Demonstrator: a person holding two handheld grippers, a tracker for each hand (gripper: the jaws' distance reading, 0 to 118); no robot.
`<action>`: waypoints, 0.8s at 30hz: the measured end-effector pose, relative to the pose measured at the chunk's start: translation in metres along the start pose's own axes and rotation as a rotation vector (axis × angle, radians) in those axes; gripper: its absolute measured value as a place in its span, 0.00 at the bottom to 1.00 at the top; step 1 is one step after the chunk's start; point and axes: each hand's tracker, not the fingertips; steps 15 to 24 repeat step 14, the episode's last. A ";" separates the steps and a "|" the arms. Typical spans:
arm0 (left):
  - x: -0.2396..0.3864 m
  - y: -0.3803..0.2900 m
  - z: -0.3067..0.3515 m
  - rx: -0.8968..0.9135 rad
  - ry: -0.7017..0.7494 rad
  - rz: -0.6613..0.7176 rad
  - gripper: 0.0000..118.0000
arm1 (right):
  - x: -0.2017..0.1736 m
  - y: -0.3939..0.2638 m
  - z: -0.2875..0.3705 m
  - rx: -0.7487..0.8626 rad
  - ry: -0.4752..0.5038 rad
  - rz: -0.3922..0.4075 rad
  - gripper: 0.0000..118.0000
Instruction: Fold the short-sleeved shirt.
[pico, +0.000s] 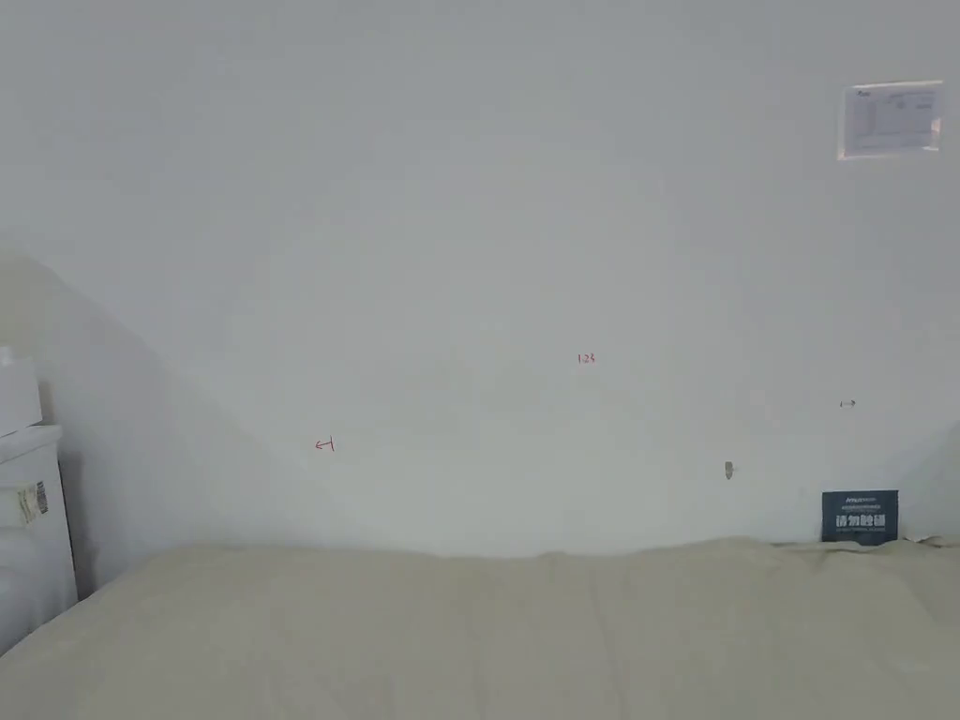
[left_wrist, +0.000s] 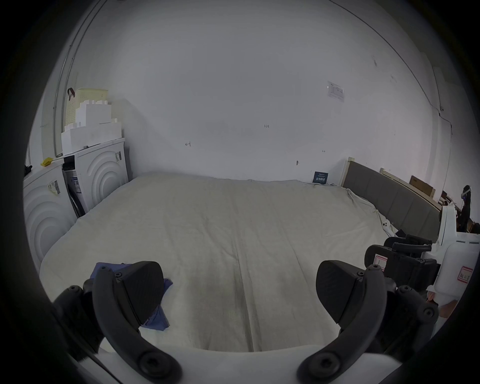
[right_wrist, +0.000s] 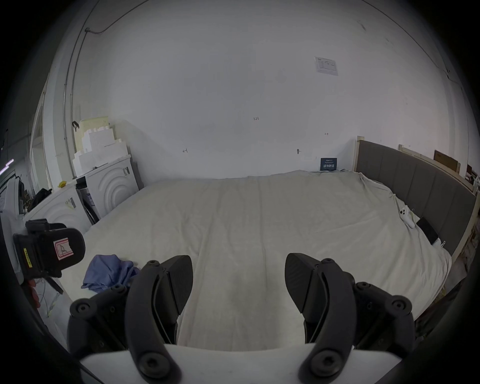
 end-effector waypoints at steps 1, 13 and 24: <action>0.000 0.000 0.000 0.002 0.003 0.000 1.00 | 0.000 0.000 0.001 0.001 0.000 0.003 0.65; -0.005 -0.002 -0.001 -0.005 -0.009 0.013 1.00 | -0.002 0.001 0.002 -0.016 0.029 0.002 0.65; -0.006 -0.002 -0.001 -0.007 -0.008 0.014 1.00 | -0.002 0.000 0.001 -0.019 0.030 -0.002 0.65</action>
